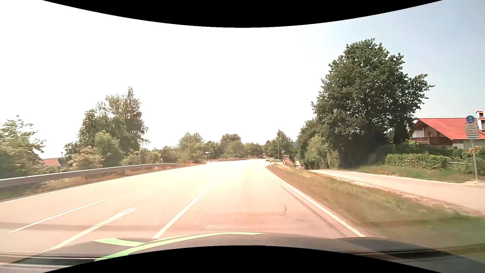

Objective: Follow the waypoints while adhering to traffic rules and regulations

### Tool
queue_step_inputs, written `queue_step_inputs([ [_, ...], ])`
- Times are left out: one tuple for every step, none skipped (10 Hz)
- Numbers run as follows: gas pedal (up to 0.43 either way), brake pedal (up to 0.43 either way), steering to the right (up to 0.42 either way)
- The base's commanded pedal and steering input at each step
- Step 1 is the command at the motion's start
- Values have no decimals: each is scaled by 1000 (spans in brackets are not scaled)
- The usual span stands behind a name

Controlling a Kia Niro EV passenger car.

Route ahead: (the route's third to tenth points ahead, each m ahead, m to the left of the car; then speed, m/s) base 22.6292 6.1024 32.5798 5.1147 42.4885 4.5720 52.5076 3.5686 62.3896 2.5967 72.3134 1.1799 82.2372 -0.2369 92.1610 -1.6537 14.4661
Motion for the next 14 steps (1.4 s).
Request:
queue_step_inputs([
  [197,0,5],
  [189,0,5],
  [177,0,5],
  [177,0,5],
  [177,0,5],
  [169,0,5],
  [169,0,5],
  [169,0,5],
  [157,0,5],
  [157,0,5],
  [138,0,6],
  [130,0,5],
  [130,0,6],
  [110,0,6],
])
